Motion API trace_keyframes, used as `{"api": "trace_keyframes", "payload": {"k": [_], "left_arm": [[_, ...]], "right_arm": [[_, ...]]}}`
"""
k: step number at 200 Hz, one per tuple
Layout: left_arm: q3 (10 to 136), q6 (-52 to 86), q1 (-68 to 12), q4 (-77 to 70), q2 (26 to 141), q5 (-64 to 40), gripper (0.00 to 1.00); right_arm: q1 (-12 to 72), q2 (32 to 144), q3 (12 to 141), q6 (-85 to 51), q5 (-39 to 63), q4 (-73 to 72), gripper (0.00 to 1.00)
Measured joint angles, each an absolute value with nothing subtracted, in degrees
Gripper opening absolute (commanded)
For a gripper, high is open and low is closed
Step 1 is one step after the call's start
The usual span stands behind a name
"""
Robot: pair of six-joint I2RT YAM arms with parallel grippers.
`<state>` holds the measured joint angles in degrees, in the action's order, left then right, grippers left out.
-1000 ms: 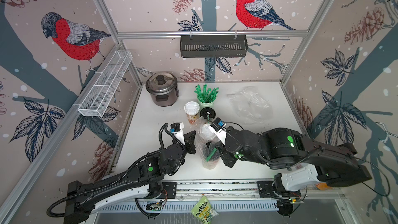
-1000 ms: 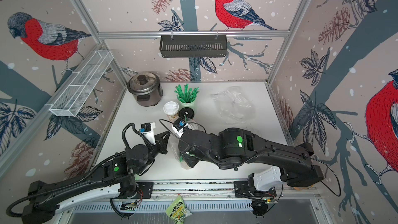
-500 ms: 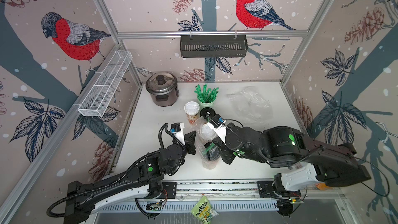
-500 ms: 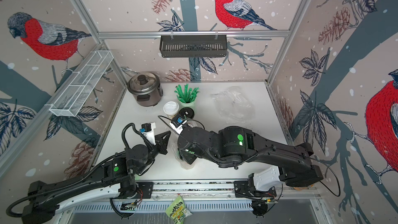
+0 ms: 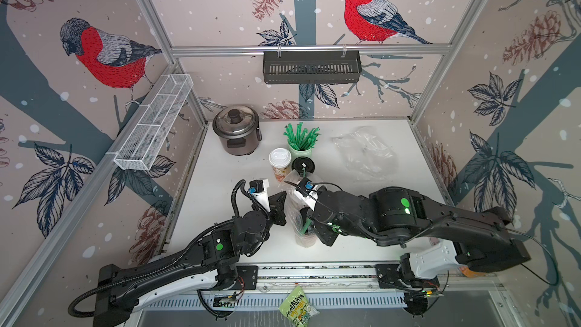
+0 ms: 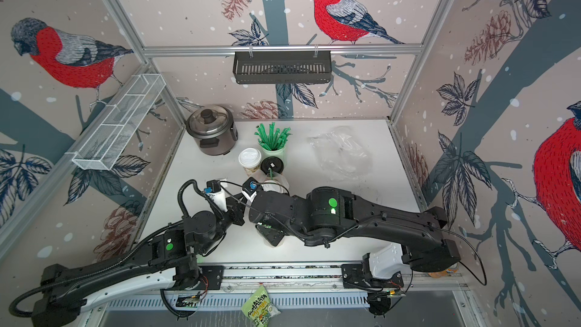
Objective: Pack milk tea into plastic carrier bags
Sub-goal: Place the straw in the plastic carrier bag.
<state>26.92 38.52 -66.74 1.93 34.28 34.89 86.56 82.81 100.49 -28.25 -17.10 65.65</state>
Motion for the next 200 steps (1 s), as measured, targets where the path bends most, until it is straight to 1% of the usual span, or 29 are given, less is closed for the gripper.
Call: {"api": "trace_keyframes", "payload": {"k": [47, 67, 101, 113, 126, 147, 157, 171, 200], "left_arm": [[26.9, 38.5, -66.7, 1.9, 34.3, 34.9, 0.00], [27.0, 38.5, -66.7, 1.9, 34.3, 34.9, 0.00], [27.0, 38.5, -66.7, 1.9, 34.2, 34.9, 0.00], [27.0, 38.5, -66.7, 2.0, 34.2, 34.9, 0.00], [27.0, 38.5, -66.7, 2.0, 34.2, 34.9, 0.00], [27.0, 38.5, -66.7, 2.0, 34.2, 34.9, 0.00], [27.0, 38.5, -66.7, 2.0, 34.2, 34.9, 0.00], [27.0, 38.5, -66.7, 2.0, 34.2, 34.9, 0.00], [27.0, 38.5, -66.7, 2.0, 34.2, 34.9, 0.00]], "right_arm": [[86.6, 82.5, 95.2, -26.9, -17.7, 63.6, 0.01], [86.6, 82.2, 92.4, -26.6, -17.8, 61.6, 0.07], [86.5, 81.5, 87.9, -25.5, -17.0, 57.8, 0.08], [86.4, 81.0, 86.2, -25.5, -16.6, 56.4, 0.10], [86.1, 80.7, 84.4, -25.5, -16.3, 55.1, 0.16], [85.6, 80.4, 81.8, -25.5, -14.7, 53.4, 0.19], [85.4, 80.4, 81.3, -25.5, -14.1, 53.2, 0.25], [85.0, 80.6, 81.4, -25.5, -13.8, 52.9, 0.38], [84.3, 80.3, 84.6, -25.5, -13.9, 53.6, 0.51]]}}
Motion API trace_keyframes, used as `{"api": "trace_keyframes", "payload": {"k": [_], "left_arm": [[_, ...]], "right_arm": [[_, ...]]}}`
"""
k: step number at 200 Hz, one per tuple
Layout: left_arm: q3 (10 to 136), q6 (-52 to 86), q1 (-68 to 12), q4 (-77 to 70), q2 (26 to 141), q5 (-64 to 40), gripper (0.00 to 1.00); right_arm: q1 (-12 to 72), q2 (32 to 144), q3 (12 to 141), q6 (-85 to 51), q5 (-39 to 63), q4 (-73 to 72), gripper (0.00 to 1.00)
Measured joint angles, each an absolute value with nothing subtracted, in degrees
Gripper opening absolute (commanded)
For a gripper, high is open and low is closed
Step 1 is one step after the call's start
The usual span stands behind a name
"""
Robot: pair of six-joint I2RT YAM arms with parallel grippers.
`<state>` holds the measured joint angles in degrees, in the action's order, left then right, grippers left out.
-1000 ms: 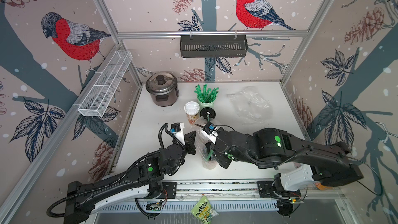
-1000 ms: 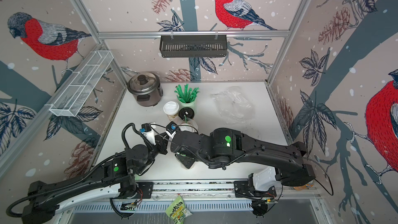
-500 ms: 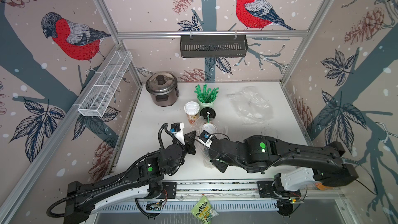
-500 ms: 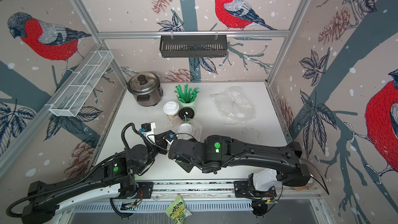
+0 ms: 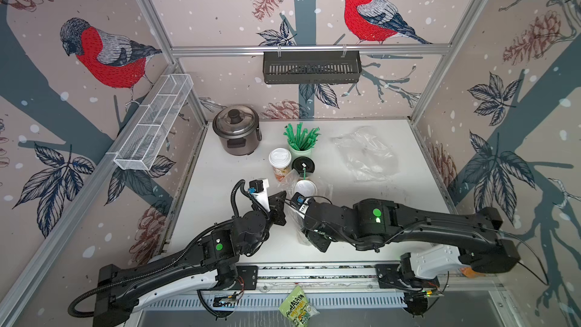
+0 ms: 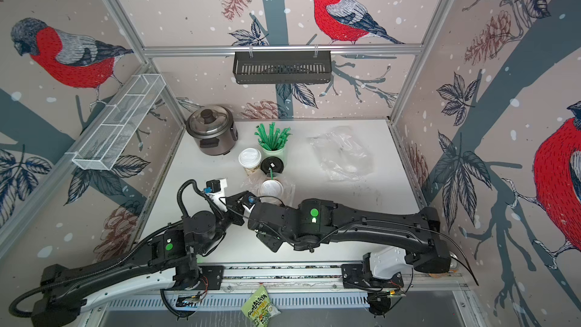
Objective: Pack milk tea into plastic carrier bags
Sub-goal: Place the straw in the plastic carrier bag, then pick up the plastic carrier bag from the center of the board.
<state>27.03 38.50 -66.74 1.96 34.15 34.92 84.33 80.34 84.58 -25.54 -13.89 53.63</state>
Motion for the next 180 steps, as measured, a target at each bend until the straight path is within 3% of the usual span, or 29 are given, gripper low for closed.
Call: {"api": "trace_keyframes", "payload": {"k": [18, 41, 76, 117, 152, 180], "left_arm": [[27.0, 38.5, -66.7, 2.0, 34.1, 34.9, 0.00], [27.0, 38.5, -66.7, 2.0, 34.0, 34.9, 0.00], [27.2, 38.5, -66.7, 2.0, 34.0, 34.9, 0.00], [27.5, 37.5, -66.7, 1.9, 34.1, 34.9, 0.00], [27.5, 37.5, -66.7, 1.9, 34.2, 34.9, 0.00], [27.5, 37.1, -66.7, 1.9, 34.2, 34.9, 0.00]], "right_arm": [[83.8, 78.7, 86.7, -25.5, -15.0, 53.9, 0.63], [80.7, 73.6, 86.7, -25.5, -16.2, 52.8, 0.71], [69.6, 66.0, 80.4, -27.0, -15.3, 48.5, 0.75], [59.7, 64.9, 73.9, -27.1, -8.9, 45.3, 0.83], [54.7, 65.7, 70.7, -27.0, -2.6, 42.1, 0.81], [53.0, 66.7, 69.3, -27.0, 2.2, 39.8, 0.72]]}}
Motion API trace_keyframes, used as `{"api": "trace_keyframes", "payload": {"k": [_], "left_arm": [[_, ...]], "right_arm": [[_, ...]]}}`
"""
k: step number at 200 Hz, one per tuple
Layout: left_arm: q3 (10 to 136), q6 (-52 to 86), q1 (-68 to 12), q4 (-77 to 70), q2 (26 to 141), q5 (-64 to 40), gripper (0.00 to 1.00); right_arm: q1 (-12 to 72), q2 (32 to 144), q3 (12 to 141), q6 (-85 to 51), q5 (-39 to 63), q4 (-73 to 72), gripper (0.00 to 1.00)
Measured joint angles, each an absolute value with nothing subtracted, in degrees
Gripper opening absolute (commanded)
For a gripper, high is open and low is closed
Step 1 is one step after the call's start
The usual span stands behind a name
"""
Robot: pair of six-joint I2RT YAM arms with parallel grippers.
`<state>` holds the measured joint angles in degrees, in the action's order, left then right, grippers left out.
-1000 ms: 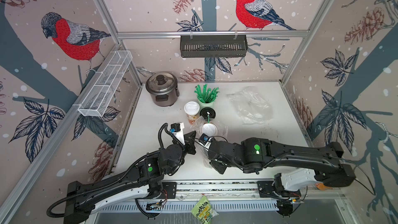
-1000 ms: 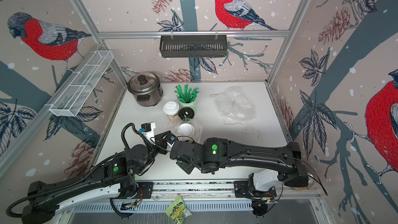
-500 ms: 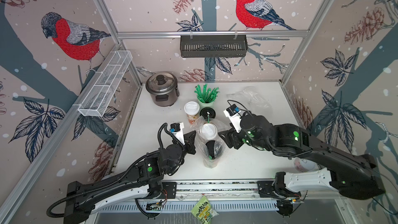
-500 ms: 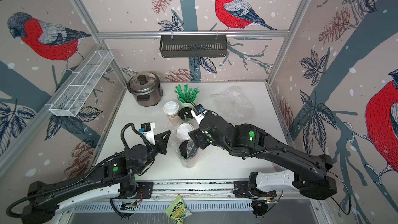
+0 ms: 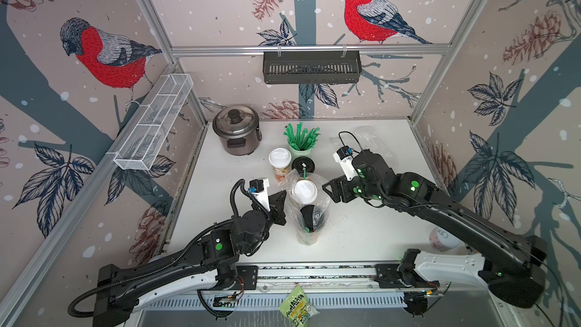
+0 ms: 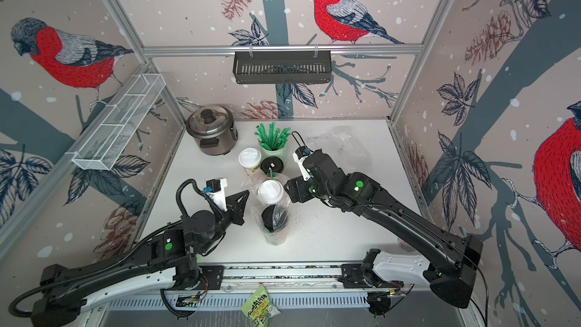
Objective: Pack milk tea into plastic carrier bags
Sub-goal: Pick up the plastic carrier bag from the center of the board.
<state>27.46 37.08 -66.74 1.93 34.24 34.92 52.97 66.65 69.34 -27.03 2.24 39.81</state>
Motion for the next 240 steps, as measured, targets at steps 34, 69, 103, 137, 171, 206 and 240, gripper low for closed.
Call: {"api": "trace_keyframes", "payload": {"k": [34, 69, 103, 137, 171, 206, 240], "left_arm": [[27.6, 37.1, -66.7, 1.9, 34.2, 34.9, 0.00], [27.7, 37.0, -66.7, 1.9, 34.3, 34.9, 0.00], [28.3, 36.2, -66.7, 1.9, 34.5, 34.6, 0.00], [31.8, 34.5, -66.7, 1.1, 36.4, 32.7, 0.00], [39.9, 31.0, -66.7, -0.8, 42.8, 28.9, 0.00], [51.0, 24.1, -66.7, -1.2, 53.5, 25.6, 0.00], [64.9, 19.0, -62.3, -0.7, 65.9, 20.4, 0.00]], "right_arm": [[53.0, 68.1, 68.2, -27.0, 6.6, 38.1, 0.52], [52.8, 69.1, 67.6, -26.9, 9.1, 37.0, 0.21], [52.5, 69.1, 67.7, -26.8, 10.0, 37.0, 0.01], [52.1, 66.3, 70.2, -26.8, 9.1, 37.3, 0.00], [50.6, 62.2, 73.6, -26.2, 5.6, 37.5, 0.00], [47.3, 59.7, 76.5, -24.1, 2.5, 37.5, 0.01], [41.5, 59.6, 79.7, -20.8, 1.1, 37.6, 0.01]]}}
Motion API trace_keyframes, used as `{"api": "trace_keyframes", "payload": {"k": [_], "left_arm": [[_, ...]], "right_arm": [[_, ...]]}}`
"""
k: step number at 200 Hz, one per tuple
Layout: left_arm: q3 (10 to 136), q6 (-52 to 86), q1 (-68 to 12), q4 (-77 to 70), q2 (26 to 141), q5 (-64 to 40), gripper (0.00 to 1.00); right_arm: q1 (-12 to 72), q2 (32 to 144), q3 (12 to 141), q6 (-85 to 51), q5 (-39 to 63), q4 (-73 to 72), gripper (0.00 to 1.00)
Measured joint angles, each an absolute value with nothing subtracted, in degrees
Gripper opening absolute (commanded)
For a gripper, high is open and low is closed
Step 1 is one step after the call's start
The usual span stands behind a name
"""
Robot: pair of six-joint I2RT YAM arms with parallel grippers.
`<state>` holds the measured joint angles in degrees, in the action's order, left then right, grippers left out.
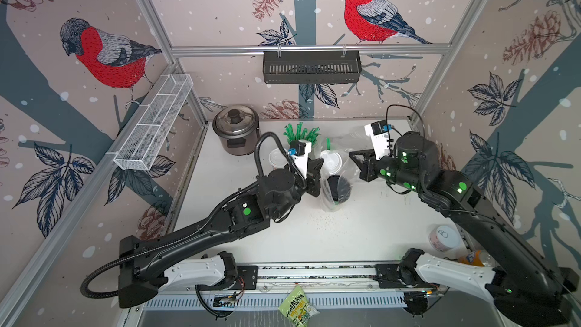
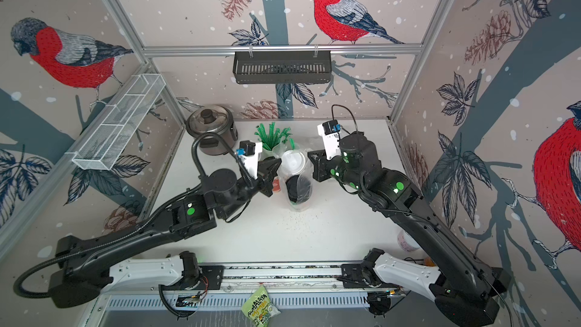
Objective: Pack milk tea into plastic carrier bags
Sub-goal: Pick up the plastic carrier bag from the center of the board, then place the plastic carrier bag at the center of the board.
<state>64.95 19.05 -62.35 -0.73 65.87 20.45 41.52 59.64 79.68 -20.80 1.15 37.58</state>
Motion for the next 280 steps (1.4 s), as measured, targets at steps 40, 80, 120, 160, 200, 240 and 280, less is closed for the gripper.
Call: {"api": "trace_keyframes", "payload": {"k": [40, 80, 120, 160, 200, 240, 280], "left_arm": [[80.0, 15.4, -57.8, 0.8, 79.7, 14.1, 0.00], [93.1, 13.6, -52.8, 4.5, 92.2, 8.7, 0.00], [101.8, 13.6, -47.0, 7.1, 102.0, 2.5, 0.00], [113.4, 13.5, -42.7, 9.8, 112.0, -3.0, 0.00], [123.0, 13.6, -39.2, 12.7, 120.3, -7.1, 0.00], [125.8, 13.8, -36.6, 13.5, 123.7, -9.2, 0.00], [126.4, 14.5, -35.0, 13.8, 125.6, -10.5, 0.00]], "right_arm": [[31.7, 62.6, 82.0, -16.6, 4.6, 36.0, 0.01], [20.4, 69.3, 83.1, -14.4, 13.6, 32.5, 0.01], [13.7, 77.4, 84.9, -13.5, 21.1, 27.9, 0.01], [11.6, 86.6, 89.7, -13.6, 26.1, 23.2, 0.02], [10.8, 96.5, 97.7, -13.9, 29.3, 21.8, 0.01], [10.8, 105.6, 105.9, -14.0, 31.5, 21.9, 0.01], [10.8, 112.5, 111.6, -14.9, 33.5, 22.5, 0.01]]}}
